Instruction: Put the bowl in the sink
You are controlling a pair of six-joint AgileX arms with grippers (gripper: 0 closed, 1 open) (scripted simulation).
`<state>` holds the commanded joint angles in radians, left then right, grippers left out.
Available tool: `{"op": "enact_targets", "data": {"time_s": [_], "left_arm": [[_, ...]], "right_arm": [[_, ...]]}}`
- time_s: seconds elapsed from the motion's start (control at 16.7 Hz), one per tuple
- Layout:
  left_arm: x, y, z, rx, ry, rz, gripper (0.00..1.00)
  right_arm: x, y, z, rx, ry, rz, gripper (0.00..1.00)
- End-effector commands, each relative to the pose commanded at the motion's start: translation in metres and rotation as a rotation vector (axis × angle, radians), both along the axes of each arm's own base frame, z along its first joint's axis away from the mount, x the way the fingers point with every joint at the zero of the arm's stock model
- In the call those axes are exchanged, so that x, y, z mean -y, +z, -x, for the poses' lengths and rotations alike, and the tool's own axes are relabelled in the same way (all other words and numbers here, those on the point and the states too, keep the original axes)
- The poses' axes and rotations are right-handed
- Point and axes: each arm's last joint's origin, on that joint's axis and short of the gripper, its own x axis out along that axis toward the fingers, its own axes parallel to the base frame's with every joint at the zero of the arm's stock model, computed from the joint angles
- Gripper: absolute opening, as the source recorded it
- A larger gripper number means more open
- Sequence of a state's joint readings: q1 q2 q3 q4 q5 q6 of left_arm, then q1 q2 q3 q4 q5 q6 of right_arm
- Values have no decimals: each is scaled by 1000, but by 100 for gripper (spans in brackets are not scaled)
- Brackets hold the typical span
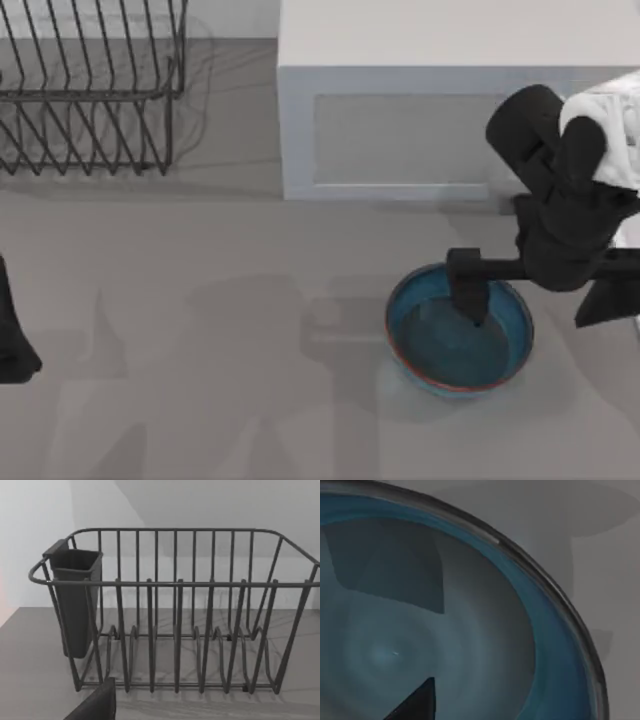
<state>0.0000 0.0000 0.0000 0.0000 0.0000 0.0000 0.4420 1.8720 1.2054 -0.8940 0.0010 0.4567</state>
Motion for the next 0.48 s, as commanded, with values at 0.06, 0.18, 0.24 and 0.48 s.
{"op": "enact_targets", "data": {"time_s": [0.06,0.18,0.24,0.48], "left_arm": [[0,0,0,0,0,0,100],[0,0,0,0,0,0,100],[0,0,0,0,0,0,100],[0,0,0,0,0,0,100]], "right_arm": [[0,-9,1,-3,0,2,100],[1,-19,3,-9,0,4,100],[1,-19,3,-9,0,4,100],[1,-19,3,-9,0,4,92]]}}
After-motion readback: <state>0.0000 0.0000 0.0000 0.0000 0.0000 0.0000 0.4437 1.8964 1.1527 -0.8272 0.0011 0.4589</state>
